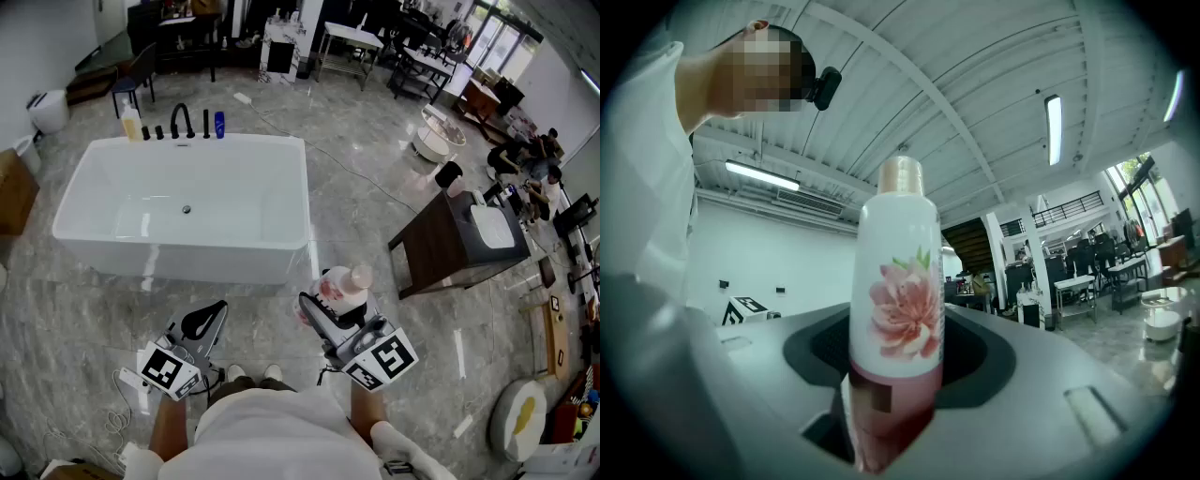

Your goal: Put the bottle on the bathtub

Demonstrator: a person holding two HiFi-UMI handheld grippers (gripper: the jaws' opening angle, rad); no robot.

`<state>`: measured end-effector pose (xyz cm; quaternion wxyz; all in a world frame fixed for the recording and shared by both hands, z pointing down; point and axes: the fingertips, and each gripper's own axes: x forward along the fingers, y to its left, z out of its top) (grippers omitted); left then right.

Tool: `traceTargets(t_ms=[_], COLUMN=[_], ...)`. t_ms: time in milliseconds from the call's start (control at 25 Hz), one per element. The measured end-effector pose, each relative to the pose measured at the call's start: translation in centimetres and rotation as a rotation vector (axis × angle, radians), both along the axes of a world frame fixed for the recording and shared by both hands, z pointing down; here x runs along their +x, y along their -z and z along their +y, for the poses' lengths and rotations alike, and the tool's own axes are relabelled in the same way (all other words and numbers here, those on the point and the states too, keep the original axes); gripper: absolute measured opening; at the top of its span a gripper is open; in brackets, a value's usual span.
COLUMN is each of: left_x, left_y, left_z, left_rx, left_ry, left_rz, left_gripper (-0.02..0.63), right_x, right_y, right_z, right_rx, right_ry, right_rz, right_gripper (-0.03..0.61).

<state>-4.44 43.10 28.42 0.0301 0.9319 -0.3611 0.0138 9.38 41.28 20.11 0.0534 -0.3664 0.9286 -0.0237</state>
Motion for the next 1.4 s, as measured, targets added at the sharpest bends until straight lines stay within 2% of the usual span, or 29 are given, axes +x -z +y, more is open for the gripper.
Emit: traceTargets(t_ms=[240,560,1400], left_x=[0.1,0.1,-0.3], left_y=[0.2,0.4,0.4], left_z=[-0.2,-0.1,0.1], left_rx=[0.007,0.012,0.012], left_ry=[-0.005,-0.001,0.041], left_rz=[-0.004,-0.005,-0.026], left_gripper=[0.003,0.003,0.003], right_x=[0.7,-0.3,0.9], right_y=[-0.4,-0.2,0.3], right_z=[-0.5,0.3,0.5], right_rx=[-0.023,-0.017,0.016], right_ry=[-0.033,0.034,0.037], right_rz=[-0.002,-0.025,-0.041], right_gripper=[0.232,0.233,0.232])
